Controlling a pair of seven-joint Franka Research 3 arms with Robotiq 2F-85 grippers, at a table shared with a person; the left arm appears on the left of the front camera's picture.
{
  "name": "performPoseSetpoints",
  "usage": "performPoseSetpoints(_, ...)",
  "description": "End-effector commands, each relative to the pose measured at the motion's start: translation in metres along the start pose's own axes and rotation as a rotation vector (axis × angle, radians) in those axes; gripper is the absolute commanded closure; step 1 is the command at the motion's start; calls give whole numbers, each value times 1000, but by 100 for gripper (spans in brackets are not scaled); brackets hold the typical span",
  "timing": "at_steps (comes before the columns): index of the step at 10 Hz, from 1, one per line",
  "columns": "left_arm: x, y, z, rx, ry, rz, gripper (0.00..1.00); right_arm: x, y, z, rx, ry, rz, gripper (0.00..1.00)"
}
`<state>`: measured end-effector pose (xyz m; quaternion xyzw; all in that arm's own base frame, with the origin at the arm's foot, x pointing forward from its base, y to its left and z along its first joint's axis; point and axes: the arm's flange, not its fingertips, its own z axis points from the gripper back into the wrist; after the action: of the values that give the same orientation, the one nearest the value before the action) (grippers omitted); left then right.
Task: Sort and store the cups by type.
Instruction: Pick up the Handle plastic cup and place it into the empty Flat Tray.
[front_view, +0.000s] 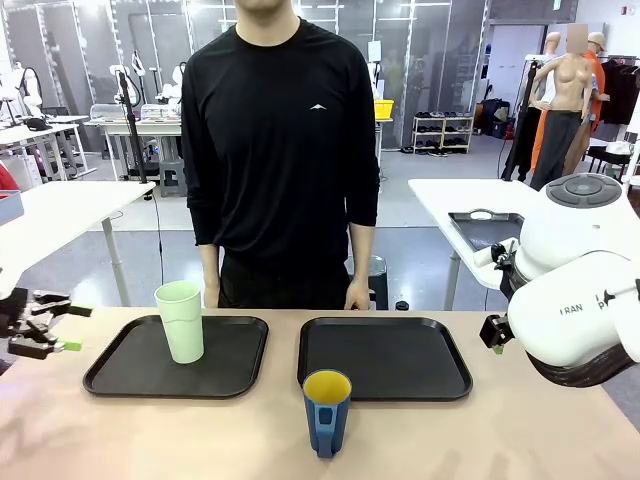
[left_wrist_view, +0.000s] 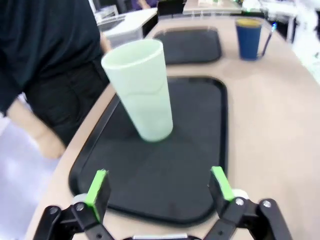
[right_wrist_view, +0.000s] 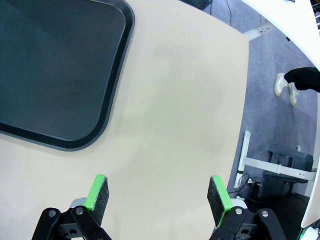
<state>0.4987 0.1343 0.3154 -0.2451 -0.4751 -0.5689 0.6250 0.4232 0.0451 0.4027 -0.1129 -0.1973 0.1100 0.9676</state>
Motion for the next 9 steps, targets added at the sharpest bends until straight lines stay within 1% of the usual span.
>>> performPoseSetpoints(1,30,-31,3,23,219,20,0,-1,0,-1,0,0,3,0)
performPoseSetpoints(2,34,-34,7,39,312,44,0,-1,0,-1,0,0,3,0)
performPoseSetpoints(3,39,-37,8,31,359,58,0,-1,0,-1,0,0,3,0)
performPoseSetpoints(4,41,-40,7,48,438,50,0,-1,0,-1,0,0,3,0)
performPoseSetpoints(5,40,-41,3,58,477,28,0,-1,0,-1,0,0,3,0)
performPoseSetpoints(6,40,-39,0,23,465,18,0,-1,0,-1,0,0,3,0)
performPoseSetpoints(7,35,-36,11,70,418,19,0,-1,0,-1,0,0,3,0)
performPoseSetpoints(9,35,-36,11,70,418,19,0,-1,0,-1,0,0,3,0)
